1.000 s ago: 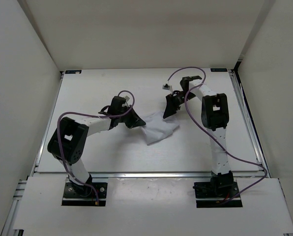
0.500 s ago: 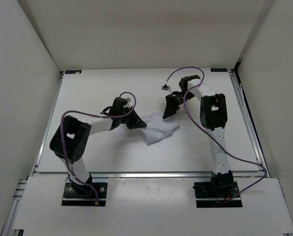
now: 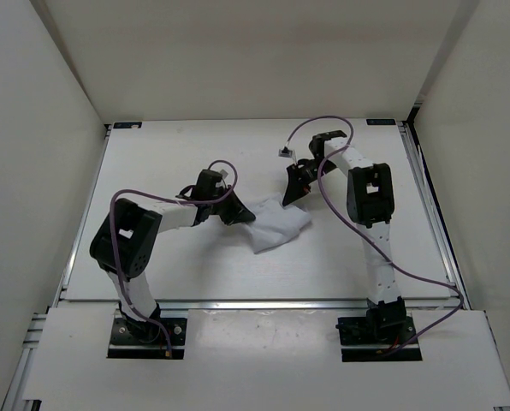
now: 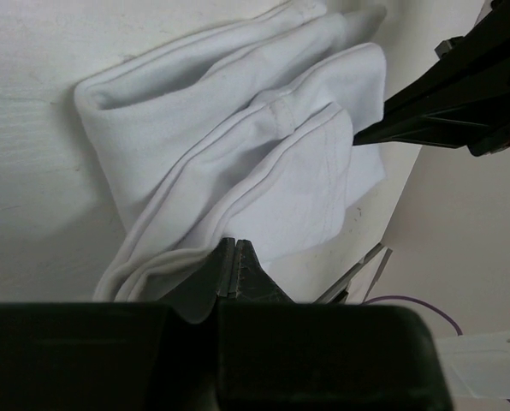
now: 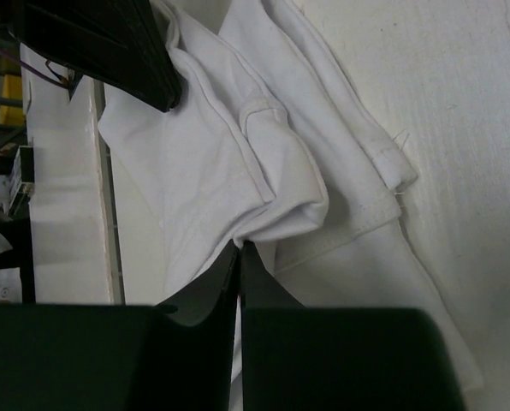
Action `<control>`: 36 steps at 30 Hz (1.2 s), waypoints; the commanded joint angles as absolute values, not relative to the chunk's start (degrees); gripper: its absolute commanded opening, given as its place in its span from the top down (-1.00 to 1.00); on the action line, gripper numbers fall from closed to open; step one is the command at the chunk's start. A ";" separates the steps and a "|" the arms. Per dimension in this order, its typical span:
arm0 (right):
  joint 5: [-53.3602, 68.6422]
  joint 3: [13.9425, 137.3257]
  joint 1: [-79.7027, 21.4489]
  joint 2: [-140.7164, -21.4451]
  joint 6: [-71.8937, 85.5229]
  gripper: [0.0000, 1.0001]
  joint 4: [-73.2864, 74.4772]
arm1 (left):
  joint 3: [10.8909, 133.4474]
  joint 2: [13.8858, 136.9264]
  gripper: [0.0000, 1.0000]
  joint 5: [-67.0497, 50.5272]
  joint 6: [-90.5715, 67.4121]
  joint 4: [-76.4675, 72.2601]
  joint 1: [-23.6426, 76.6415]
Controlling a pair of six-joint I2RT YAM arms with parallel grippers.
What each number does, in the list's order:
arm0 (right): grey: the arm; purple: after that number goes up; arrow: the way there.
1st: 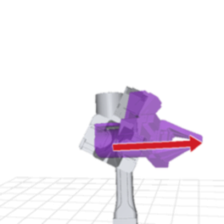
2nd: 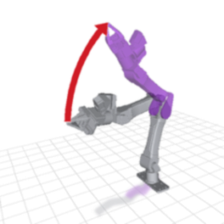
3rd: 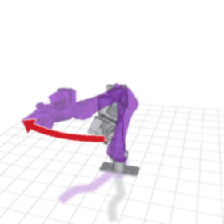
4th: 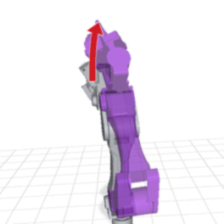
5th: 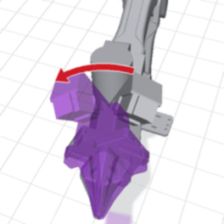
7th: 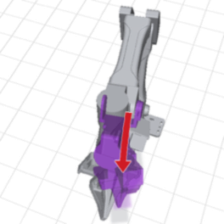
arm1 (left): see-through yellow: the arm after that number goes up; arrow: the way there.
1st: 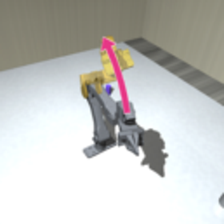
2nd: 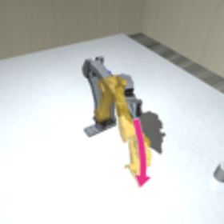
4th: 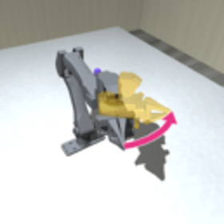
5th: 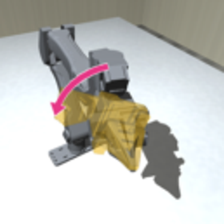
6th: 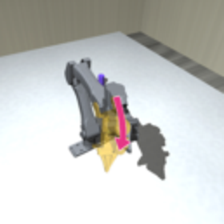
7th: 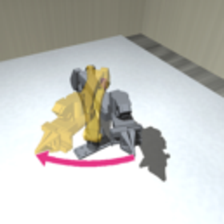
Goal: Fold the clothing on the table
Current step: Fold the skirt
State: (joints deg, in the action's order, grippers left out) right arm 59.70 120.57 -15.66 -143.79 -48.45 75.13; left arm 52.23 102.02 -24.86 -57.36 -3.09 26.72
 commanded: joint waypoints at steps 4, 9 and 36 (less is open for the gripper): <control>61.08 121.91 -11.17 -140.02 -47.99 1.00 76.55 | 58.26 101.78 1.00 -25.05 -54.41 -2.38 26.46; 60.65 115.85 -8.27 -134.74 -48.52 0.99 73.40 | 58.71 100.37 1.00 -24.60 -53.96 -2.90 25.93; 44.12 101.50 -5.98 -125.42 -16.52 0.41 33.30 | 71.47 102.39 1.00 -34.68 -45.07 -0.94 30.59</control>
State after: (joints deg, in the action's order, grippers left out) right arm 46.24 99.07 -6.79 -128.03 -20.14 37.69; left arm 73.17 104.42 -27.42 -46.04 3.31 29.91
